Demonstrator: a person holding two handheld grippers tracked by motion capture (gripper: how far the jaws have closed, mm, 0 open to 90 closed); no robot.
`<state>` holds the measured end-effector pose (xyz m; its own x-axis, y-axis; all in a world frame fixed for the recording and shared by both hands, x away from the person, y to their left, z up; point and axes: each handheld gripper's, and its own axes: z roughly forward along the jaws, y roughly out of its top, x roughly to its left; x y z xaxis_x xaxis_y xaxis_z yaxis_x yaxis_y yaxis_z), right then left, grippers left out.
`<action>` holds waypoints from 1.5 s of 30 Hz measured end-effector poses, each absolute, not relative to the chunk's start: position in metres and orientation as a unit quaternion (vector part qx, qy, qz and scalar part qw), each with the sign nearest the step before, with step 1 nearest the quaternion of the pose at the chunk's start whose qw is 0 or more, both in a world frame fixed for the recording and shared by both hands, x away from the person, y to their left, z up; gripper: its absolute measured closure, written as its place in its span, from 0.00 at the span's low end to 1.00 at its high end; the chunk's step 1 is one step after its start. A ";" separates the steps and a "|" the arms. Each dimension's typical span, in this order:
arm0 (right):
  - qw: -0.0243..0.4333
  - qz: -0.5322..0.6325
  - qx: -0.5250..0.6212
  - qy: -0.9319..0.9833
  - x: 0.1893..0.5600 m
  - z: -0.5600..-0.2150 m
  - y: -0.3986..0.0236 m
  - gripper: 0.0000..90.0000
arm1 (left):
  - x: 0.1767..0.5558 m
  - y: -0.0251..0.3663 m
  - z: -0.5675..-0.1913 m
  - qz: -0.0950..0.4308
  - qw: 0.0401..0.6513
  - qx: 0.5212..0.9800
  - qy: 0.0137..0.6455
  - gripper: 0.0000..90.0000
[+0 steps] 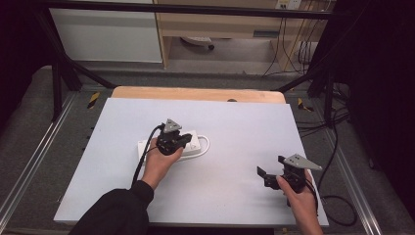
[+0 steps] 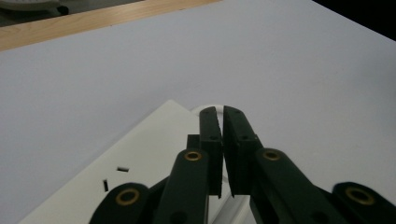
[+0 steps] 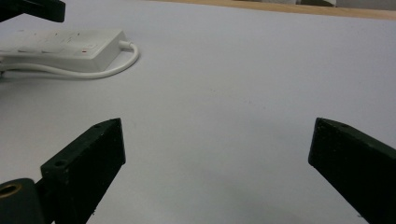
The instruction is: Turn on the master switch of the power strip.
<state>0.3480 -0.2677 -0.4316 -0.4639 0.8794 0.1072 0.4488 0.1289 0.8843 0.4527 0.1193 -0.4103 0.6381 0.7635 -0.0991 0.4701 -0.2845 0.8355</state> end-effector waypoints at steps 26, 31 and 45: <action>0.231 0.470 0.460 0.717 0.348 -0.431 -0.268 0.05 | 0.467 0.108 -0.426 0.144 0.426 0.794 0.409 1.00; 0.232 0.470 0.460 0.717 0.348 -0.430 -0.268 0.05 | 0.468 0.105 -0.428 0.144 0.424 0.794 0.411 1.00; 0.231 0.471 0.459 0.717 0.347 -0.430 -0.268 0.05 | 0.471 0.102 -0.432 0.144 0.415 0.799 0.410 1.00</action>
